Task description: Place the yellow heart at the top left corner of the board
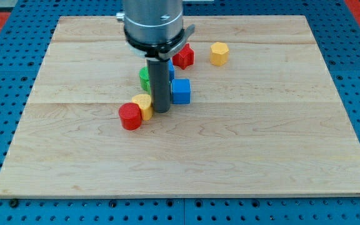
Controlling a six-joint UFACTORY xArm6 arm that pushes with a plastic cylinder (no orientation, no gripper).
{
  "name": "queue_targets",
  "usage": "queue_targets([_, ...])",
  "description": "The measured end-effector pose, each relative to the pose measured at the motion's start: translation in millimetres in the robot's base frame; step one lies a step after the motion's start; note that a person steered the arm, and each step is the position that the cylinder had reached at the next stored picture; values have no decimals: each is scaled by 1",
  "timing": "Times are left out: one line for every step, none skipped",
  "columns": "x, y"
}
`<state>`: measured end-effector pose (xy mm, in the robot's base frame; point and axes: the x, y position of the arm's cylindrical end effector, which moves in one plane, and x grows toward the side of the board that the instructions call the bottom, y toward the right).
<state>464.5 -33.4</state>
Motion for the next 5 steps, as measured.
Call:
queue_targets([28, 16])
queue_targets([-2, -61])
queue_targets([-59, -116])
queue_targets([-77, -100])
queue_targets([-70, -98])
